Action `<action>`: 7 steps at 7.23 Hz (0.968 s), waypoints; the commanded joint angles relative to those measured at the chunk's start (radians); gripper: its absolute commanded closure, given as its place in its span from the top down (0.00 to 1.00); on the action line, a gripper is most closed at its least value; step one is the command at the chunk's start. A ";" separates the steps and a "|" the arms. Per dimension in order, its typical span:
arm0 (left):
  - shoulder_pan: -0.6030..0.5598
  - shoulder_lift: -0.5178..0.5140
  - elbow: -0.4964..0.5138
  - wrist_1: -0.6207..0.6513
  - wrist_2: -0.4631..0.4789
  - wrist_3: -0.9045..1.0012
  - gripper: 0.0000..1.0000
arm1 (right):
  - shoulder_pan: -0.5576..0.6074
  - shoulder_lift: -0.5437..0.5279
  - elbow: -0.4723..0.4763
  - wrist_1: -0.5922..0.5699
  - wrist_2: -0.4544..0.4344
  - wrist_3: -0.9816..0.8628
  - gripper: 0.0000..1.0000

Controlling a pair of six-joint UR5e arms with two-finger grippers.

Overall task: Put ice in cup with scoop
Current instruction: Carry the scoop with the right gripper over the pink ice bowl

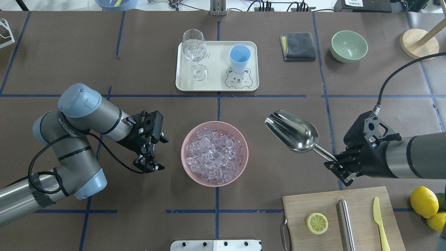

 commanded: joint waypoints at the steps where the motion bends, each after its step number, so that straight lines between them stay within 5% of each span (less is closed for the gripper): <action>1: 0.001 0.001 0.006 -0.007 0.000 0.000 1.00 | -0.066 0.195 0.015 -0.259 -0.058 0.000 0.00; 5: 0.012 -0.001 0.008 -0.028 0.000 -0.001 1.00 | -0.143 0.620 0.038 -0.913 -0.108 -0.012 0.00; 7: 0.010 0.004 0.053 -0.172 0.008 -0.006 1.00 | -0.155 0.737 0.035 -1.153 -0.142 -0.086 0.00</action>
